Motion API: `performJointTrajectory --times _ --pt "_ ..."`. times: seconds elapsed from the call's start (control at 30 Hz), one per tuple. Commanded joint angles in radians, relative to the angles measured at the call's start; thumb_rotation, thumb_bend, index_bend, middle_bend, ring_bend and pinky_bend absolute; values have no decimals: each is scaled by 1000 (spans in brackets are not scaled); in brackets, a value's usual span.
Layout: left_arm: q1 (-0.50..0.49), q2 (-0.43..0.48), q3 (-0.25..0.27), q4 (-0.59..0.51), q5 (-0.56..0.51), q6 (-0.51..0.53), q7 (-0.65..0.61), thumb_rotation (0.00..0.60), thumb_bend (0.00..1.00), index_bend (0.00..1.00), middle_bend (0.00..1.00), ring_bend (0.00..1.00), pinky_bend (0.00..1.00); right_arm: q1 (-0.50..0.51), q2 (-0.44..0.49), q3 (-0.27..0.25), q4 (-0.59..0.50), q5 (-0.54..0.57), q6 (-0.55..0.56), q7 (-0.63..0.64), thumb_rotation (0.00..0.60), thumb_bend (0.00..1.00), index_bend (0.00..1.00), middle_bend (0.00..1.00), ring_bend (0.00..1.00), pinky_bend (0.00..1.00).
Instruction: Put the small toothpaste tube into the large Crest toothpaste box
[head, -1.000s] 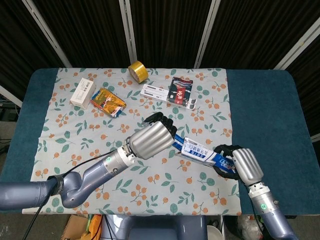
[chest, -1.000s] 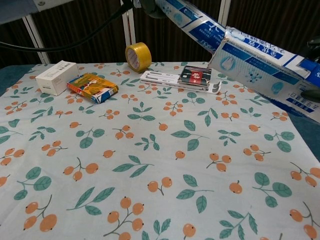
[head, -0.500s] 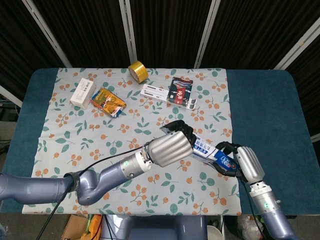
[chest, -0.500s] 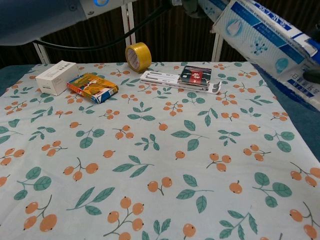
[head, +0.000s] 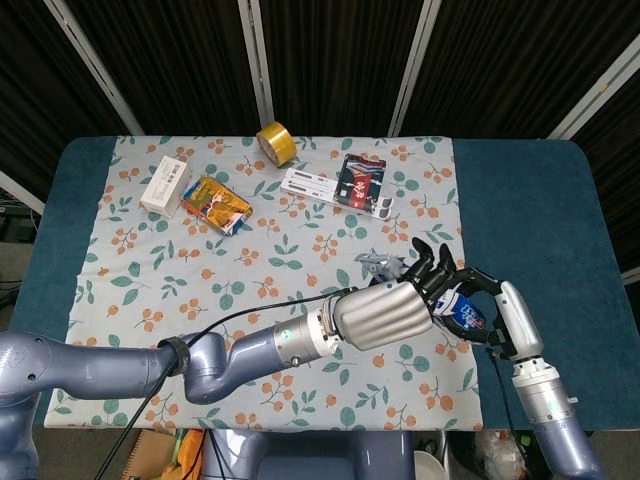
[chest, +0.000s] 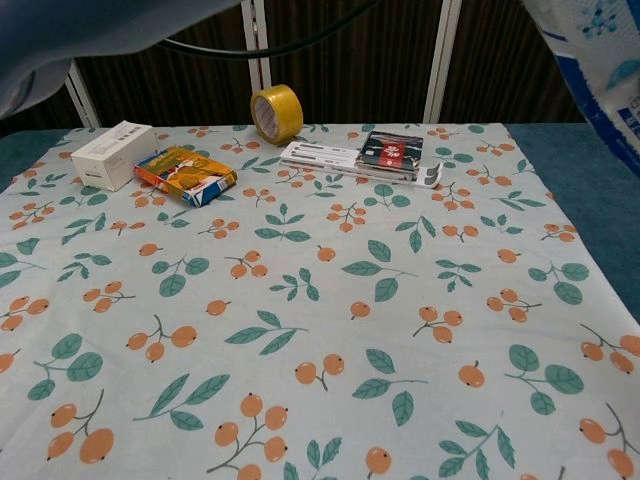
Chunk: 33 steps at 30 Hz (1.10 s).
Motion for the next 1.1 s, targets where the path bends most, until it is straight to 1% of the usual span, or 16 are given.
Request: performJointTrajectory --times 0.03,0.33,0.5,0.7,0.87,1.1 --pt "-5 -2 -6 3 22 23 -22 600 41 257 261 233 356 -9 -7 10 -3 9 13 36 600 389 532 579 498 458" --pt "-2 29 -18 7 84 86 -81 600 38 255 258 233 342 -18 0 37 -26 64 -1 161 600 389 534 580 498 458" --pt "15 59 -35 -5 91 124 -112 600 38 254 258 233 342 -17 15 51 -33 102 -27 212 600 388 534 580 498 458" --pt "42 108 -34 -28 103 148 -136 600 38 254 258 232 342 -18 28 62 -42 129 -57 267 600 389 534 580 498 458" --pt "94 148 -11 -66 120 201 -162 600 38 254 258 233 342 -23 37 80 -56 150 -72 346 600 389 534 580 498 458" --pt "225 239 58 -118 186 334 -216 600 38 254 258 232 342 -31 71 114 -67 204 -122 491 600 389 534 583 500 458"
